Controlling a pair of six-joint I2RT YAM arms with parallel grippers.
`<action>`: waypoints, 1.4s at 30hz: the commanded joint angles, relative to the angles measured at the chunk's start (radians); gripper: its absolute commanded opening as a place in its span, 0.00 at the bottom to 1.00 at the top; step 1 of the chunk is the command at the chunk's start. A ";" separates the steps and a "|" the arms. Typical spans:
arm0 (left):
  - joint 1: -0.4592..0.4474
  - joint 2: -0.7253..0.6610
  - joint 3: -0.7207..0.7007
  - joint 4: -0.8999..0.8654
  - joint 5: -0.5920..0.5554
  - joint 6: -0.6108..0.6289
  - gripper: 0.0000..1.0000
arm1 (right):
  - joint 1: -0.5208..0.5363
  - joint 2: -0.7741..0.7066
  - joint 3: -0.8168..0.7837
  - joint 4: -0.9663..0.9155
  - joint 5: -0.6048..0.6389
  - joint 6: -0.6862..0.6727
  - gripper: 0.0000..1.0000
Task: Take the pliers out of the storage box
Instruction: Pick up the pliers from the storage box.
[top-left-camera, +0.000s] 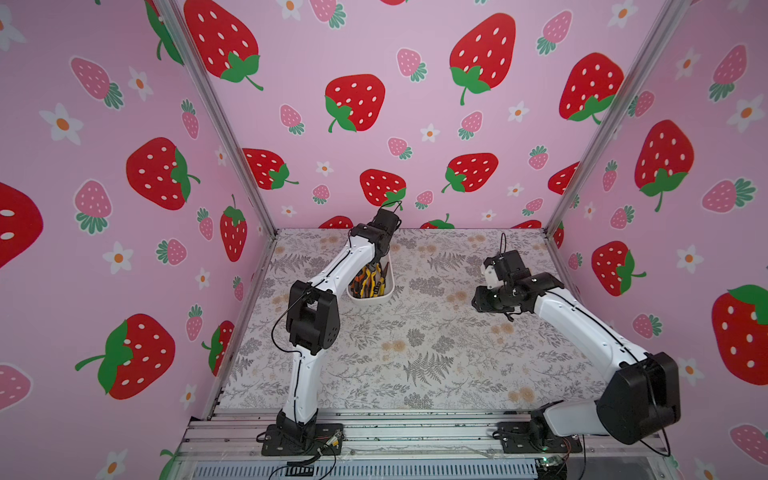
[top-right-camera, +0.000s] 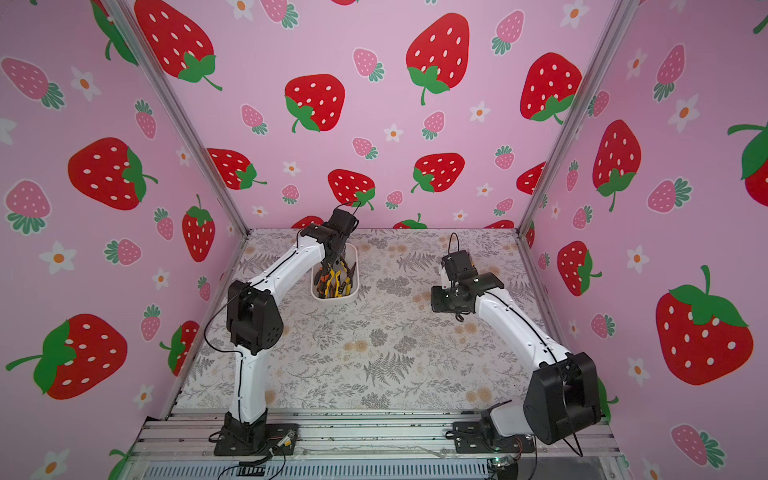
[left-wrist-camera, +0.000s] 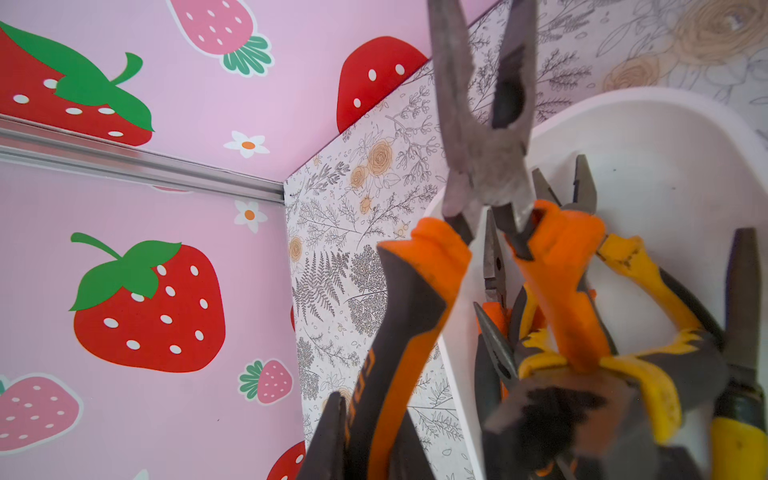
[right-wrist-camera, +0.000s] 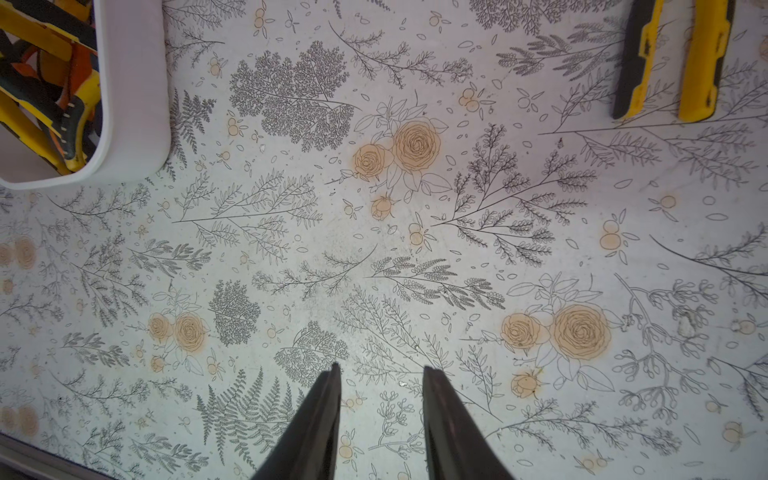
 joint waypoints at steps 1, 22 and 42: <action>-0.004 -0.065 0.015 0.072 -0.080 -0.020 0.00 | 0.005 -0.021 -0.010 -0.009 -0.013 0.012 0.37; -0.018 -0.238 -0.220 0.253 -0.105 -0.060 0.00 | 0.036 0.013 -0.009 0.030 -0.093 0.018 0.35; -0.036 -0.491 -0.513 0.281 0.388 -0.326 0.00 | 0.098 0.032 0.056 0.061 -0.245 0.080 0.35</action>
